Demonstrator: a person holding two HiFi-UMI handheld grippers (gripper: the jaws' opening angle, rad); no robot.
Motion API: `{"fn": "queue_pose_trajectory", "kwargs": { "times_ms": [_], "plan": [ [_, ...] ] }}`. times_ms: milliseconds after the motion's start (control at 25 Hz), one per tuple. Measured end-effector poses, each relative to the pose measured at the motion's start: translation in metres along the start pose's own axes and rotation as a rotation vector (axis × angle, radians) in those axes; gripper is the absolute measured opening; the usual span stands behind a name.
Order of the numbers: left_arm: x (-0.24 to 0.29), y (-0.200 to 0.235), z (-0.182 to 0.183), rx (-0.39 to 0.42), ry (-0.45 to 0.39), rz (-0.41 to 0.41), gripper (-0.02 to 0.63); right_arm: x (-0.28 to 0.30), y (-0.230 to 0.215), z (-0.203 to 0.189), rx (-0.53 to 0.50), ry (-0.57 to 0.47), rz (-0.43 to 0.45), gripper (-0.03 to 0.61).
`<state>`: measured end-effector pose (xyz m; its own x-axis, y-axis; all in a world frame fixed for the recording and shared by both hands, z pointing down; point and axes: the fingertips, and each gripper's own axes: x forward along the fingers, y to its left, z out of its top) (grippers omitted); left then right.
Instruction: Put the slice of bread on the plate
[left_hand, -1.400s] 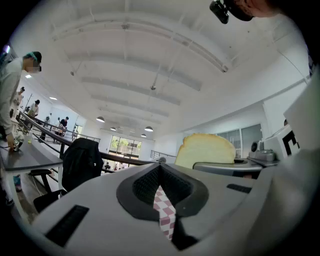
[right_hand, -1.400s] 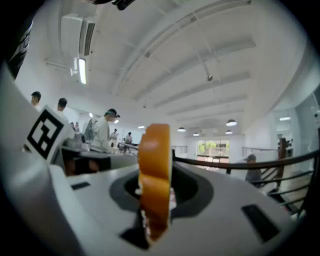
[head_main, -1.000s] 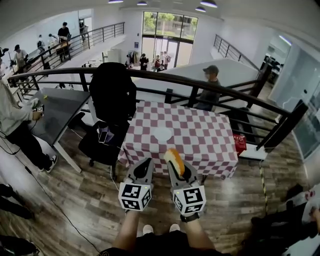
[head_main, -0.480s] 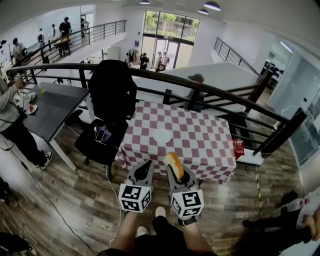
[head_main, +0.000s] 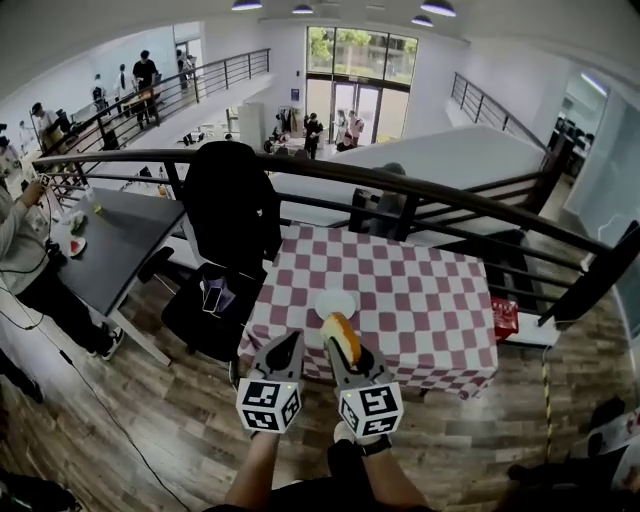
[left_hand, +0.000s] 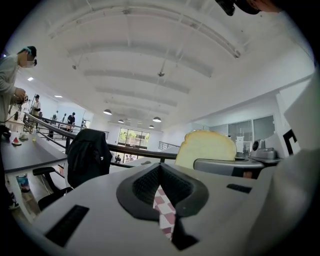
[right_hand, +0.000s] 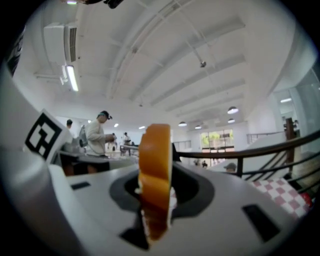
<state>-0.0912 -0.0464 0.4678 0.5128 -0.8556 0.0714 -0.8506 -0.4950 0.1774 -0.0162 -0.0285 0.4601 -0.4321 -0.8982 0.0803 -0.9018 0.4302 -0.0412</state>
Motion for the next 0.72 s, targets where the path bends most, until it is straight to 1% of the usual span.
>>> {"fn": "queue_pose_trajectory", "kwargs": {
  "times_ms": [160, 240, 320, 520, 720],
  "plan": [
    [0.063, 0.002, 0.024, 0.034, -0.032, 0.011, 0.017, 0.043, -0.052, 0.024, 0.02, -0.048, 0.0, 0.101],
    [0.09, 0.0, 0.033, 0.042, -0.039, 0.013, 0.017, 0.062, -0.077, 0.034, 0.041, -0.062, -0.003, 0.1],
    [0.113, -0.002, 0.037, 0.047, -0.042, 0.012, 0.017, 0.078, -0.096, 0.039, 0.049, -0.066, 0.012, 0.1],
    [0.159, -0.004, 0.039, 0.031, -0.051, 0.033, 0.017, 0.1, -0.129, 0.04, 0.041, -0.062, 0.053, 0.1],
    [0.191, -0.016, 0.027, 0.036, -0.028, 0.022, 0.017, 0.107, -0.17, 0.034, 0.078, -0.058, 0.024, 0.1]
  ]
}}
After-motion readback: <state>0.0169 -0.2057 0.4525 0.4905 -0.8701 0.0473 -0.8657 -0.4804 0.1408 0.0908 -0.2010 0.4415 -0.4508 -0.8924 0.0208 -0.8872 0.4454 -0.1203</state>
